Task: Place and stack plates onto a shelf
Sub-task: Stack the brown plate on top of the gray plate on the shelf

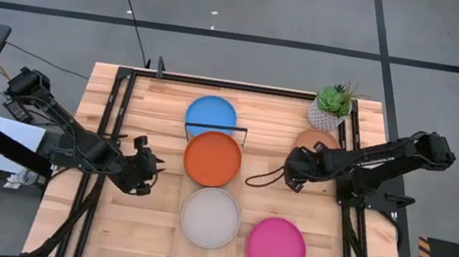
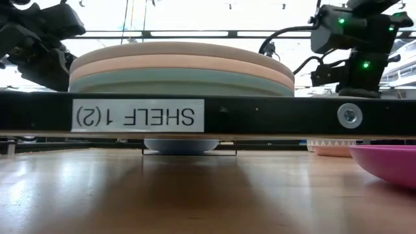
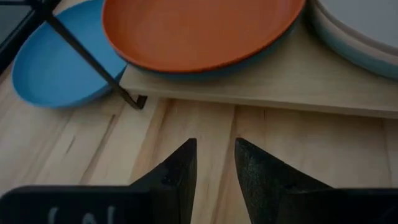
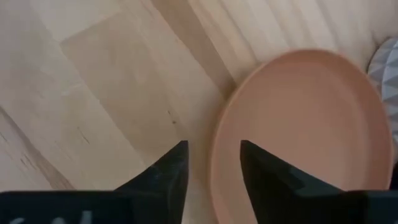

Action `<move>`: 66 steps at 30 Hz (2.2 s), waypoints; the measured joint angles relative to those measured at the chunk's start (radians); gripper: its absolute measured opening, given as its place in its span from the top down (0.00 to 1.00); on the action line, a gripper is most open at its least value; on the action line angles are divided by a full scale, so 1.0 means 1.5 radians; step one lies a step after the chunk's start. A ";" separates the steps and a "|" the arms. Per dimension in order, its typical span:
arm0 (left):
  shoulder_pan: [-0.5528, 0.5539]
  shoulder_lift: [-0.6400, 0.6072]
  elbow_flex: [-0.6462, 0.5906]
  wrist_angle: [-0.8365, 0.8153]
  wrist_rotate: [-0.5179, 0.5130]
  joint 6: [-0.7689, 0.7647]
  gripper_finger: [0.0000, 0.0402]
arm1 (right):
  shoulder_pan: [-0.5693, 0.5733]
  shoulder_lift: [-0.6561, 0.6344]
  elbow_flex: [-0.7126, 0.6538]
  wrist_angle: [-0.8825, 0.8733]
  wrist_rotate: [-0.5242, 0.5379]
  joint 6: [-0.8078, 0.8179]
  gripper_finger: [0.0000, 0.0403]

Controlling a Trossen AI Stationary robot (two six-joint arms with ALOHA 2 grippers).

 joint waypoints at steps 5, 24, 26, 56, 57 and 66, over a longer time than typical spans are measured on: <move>-0.017 -0.003 -0.012 -0.001 0.000 -0.029 0.71 | -0.027 0.000 -0.025 0.012 -0.009 0.000 0.57; -0.032 -0.002 -0.012 0.040 0.035 -0.053 0.71 | -0.055 -0.001 -0.100 0.149 -0.132 -0.039 0.94; -0.032 -0.002 -0.012 0.063 0.047 -0.056 0.71 | -0.038 -0.001 -0.095 0.168 -0.153 -0.062 0.96; -0.032 -0.002 -0.012 0.249 0.085 -0.040 0.71 | 0.302 0.314 0.434 0.248 -0.065 -0.603 0.97; -0.032 -0.002 -0.012 0.249 0.084 -0.050 0.71 | 0.299 0.328 0.447 0.248 -0.087 -0.618 0.97; -0.032 -0.002 -0.012 0.250 0.075 -0.088 0.71 | 0.269 0.384 0.487 0.236 -0.185 -0.683 0.96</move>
